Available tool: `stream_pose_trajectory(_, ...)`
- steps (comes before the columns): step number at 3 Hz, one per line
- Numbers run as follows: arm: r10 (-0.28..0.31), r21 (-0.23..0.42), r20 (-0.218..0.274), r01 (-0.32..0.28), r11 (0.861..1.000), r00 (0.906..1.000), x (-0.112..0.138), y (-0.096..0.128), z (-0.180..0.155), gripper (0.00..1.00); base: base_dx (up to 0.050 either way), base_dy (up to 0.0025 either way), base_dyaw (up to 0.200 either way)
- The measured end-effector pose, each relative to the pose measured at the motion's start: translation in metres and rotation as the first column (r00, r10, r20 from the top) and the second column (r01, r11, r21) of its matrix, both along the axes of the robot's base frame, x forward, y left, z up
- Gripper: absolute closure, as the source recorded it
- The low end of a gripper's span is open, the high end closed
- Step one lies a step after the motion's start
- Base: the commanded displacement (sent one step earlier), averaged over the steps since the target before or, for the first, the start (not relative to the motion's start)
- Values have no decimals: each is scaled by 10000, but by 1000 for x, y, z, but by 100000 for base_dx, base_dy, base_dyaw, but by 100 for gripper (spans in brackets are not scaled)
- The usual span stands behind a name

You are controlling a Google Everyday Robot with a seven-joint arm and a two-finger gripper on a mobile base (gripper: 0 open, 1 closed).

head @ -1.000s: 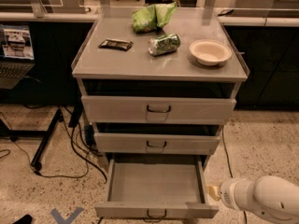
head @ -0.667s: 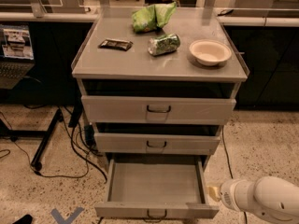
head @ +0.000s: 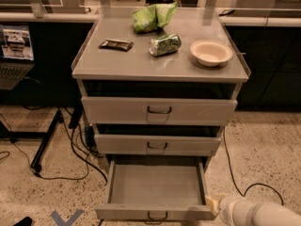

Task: Close bottom drawer

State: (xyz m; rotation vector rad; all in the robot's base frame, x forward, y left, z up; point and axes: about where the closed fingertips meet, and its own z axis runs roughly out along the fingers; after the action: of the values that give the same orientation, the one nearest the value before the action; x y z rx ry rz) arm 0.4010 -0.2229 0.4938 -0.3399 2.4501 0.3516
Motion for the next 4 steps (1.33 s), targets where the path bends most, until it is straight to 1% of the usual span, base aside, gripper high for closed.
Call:
stream_pose_trajectory(1,-758,391,-274,768,9963,9967,-10,-1,-43,100,0,0,0)
stream_pose_trajectory(2,-1338,622,-976,1402,9882,9862,-18,-3,-90,100,0,0,0)
stream_pose_trajectory(3,-1620,681,-1566,1743,9823,9743,-22,-5,-125,100,0,0,0)
stream_pose_trajectory(4,-1764,606,-2147,1934,9792,9606,-24,-6,-153,100,0,0,0)
